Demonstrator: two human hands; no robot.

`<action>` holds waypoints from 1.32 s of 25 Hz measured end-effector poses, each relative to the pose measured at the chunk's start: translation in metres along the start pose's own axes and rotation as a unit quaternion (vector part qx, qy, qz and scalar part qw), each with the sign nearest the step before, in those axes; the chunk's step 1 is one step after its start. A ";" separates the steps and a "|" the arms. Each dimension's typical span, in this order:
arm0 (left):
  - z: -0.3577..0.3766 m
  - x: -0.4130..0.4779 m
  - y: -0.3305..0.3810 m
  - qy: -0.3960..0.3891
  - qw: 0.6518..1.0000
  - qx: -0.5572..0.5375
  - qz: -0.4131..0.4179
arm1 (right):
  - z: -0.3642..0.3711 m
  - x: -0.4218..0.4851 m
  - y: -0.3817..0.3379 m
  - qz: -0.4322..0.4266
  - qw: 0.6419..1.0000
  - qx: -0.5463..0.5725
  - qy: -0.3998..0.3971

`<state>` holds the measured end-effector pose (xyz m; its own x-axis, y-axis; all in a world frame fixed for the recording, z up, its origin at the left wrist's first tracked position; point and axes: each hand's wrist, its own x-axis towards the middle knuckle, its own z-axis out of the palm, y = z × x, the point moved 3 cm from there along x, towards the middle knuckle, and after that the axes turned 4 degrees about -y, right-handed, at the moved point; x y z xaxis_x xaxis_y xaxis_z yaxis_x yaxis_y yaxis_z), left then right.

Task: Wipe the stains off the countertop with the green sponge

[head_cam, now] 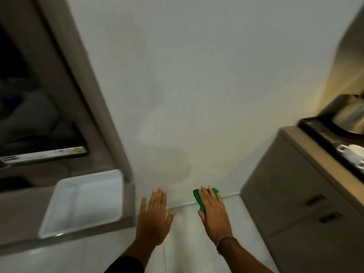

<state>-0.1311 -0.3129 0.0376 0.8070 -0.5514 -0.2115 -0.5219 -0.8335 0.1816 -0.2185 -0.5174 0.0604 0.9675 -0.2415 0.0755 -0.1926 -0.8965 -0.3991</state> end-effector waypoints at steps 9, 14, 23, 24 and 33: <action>-0.017 -0.060 -0.237 0.019 0.990 0.002 -0.143 | 0.132 0.073 -0.232 -0.113 0.990 0.008 -0.089; -0.012 -0.034 -0.330 0.010 0.990 0.013 -0.143 | 0.198 0.130 -0.299 -0.107 0.988 -0.016 -0.109; 0.025 -0.003 -0.391 -0.038 0.992 0.006 -0.119 | 0.296 0.170 -0.322 -0.054 0.972 -0.101 -0.203; 0.027 -0.002 -0.393 -0.043 0.992 0.008 -0.114 | 0.302 0.166 -0.322 -0.039 0.970 -0.105 -0.216; 0.012 -0.017 -0.381 -0.038 0.994 0.022 -0.096 | 0.288 0.149 -0.330 -0.047 0.972 -0.076 -0.217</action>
